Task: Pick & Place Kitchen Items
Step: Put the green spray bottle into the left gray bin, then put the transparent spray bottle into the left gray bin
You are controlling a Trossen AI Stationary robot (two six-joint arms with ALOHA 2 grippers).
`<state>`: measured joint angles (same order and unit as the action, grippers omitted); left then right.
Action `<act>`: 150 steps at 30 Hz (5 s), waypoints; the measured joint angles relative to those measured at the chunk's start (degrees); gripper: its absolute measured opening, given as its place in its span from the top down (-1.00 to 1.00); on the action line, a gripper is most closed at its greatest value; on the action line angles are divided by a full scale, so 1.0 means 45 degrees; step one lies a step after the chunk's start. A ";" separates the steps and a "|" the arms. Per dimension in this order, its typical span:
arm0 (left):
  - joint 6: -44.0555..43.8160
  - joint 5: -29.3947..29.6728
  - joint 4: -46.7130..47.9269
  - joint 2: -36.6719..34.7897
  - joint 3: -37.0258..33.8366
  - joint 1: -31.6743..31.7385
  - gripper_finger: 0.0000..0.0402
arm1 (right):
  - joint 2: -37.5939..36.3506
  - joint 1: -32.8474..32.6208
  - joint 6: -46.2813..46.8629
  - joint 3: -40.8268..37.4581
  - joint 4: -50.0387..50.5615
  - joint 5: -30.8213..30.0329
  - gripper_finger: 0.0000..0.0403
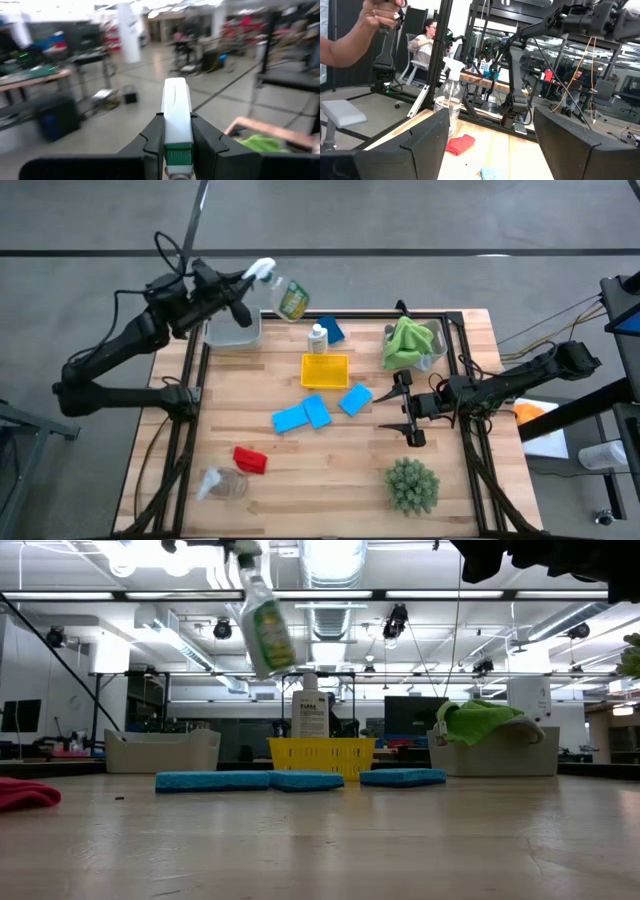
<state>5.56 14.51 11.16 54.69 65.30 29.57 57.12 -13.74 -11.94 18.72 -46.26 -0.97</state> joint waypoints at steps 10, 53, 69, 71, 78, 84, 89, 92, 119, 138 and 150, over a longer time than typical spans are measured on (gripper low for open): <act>-0.0439 0.3414 0.2131 -0.0218 -0.0005 0.0007 0.71 | 0.0000 -0.0003 -0.0003 0.0005 0.0000 0.0000 -0.41; -0.3876 0.8546 0.5091 -0.2631 -0.4249 0.0839 0.71 | 0.0000 -0.0005 0.0005 -0.0015 0.0006 0.0242 -0.41; -0.3632 0.7386 0.4965 -0.2660 -0.4585 0.2276 0.71 | 0.0000 -0.0005 0.0029 -0.0015 0.0015 0.0476 -0.41; -0.3628 0.7381 0.4977 -0.2660 -0.4585 0.2281 0.71 | 0.0000 -0.0005 0.0029 -0.0019 0.0015 0.0476 -0.41; -0.3614 0.7342 0.5022 -0.2656 -0.4585 0.2285 0.71 | 0.0000 -0.0005 0.0034 -0.0019 0.0015 0.0478 -0.41; -0.3526 0.7346 0.5160 -0.2642 -0.4613 0.2285 0.47 | 0.0000 -0.0005 0.0034 -0.0019 0.0015 0.0495 -0.41; -0.3520 0.7297 0.5197 -0.2631 -0.4614 0.2295 0.42 | 0.0000 -0.0005 0.0034 -0.0019 0.0015 0.0517 -0.41; -0.3521 0.7299 0.5192 -0.2631 -0.4624 0.2295 0.41 | 0.0000 -0.0005 0.0035 -0.0019 0.0015 0.0523 -0.41; -0.3196 0.6936 0.5831 -0.4313 -0.4634 0.2271 0.40 | 0.0000 -0.0005 0.0043 -0.0024 0.0102 0.0573 -0.41; -0.2516 -0.0362 0.7045 -0.6133 -0.3011 0.2247 0.40 | 0.0004 -0.0005 0.0107 -0.0024 0.0102 0.0573 -0.41; -0.2566 -0.5922 1.1263 -0.5831 -0.0409 0.2248 0.40 | 0.0003 -0.0003 0.0238 -0.0024 0.0160 0.0576 -0.41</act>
<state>-5.98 -12.14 61.84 28.45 63.46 39.69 57.14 -13.75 -10.87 18.61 -45.54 1.62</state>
